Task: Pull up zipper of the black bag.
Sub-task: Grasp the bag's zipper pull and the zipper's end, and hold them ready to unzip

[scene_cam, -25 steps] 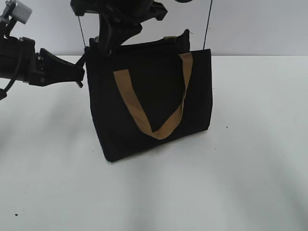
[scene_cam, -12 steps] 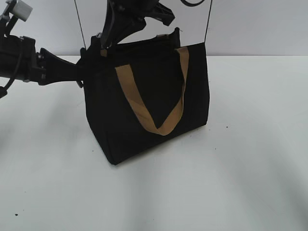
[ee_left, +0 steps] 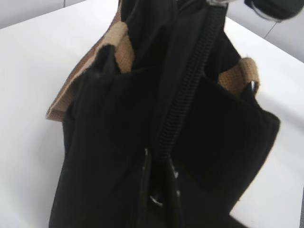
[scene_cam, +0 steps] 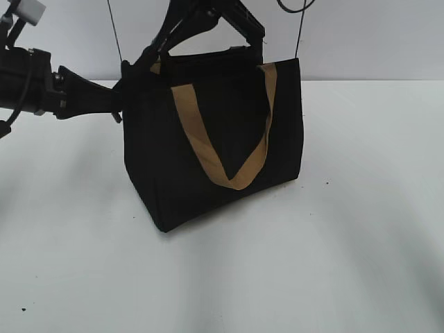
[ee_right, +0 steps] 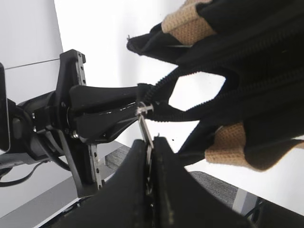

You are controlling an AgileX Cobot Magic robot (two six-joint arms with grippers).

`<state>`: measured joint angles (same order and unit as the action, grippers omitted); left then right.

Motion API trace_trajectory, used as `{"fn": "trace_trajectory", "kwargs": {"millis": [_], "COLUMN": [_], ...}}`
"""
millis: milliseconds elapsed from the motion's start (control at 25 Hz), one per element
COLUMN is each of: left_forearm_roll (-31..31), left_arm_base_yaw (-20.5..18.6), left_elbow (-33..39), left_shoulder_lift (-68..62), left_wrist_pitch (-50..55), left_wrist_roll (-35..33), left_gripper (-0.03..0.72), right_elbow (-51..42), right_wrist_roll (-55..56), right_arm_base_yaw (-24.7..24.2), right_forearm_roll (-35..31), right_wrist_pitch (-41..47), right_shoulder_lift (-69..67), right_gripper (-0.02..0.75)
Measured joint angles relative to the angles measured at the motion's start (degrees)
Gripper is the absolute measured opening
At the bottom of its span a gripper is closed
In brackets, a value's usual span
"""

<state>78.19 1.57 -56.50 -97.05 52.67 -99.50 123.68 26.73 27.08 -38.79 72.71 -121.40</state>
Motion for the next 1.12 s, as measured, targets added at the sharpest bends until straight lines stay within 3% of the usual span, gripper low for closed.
{"fn": "trace_trajectory", "kwargs": {"millis": [280, 920, 1120], "left_forearm_roll": [-3.4, -16.1, -18.9], "left_arm_base_yaw": [0.0, 0.1, -3.1], "left_elbow": [0.0, 0.0, 0.1], "left_shoulder_lift": [0.0, 4.2, 4.2], "left_wrist_pitch": [-0.3, -5.1, -6.5], "left_wrist_roll": [4.8, 17.5, 20.8], "left_gripper": [0.038, 0.037, 0.036], "right_elbow": [0.0, 0.0, 0.0], "right_wrist_roll": [2.0, -1.3, -3.2], "right_arm_base_yaw": [-0.2, -0.6, -2.8], "right_forearm_roll": [-1.0, 7.9, 11.2], "right_wrist_pitch": [0.0, 0.1, 0.1], "right_shoulder_lift": [-0.7, -0.8, -0.8], "right_gripper": [-0.010, -0.010, -0.010]}}
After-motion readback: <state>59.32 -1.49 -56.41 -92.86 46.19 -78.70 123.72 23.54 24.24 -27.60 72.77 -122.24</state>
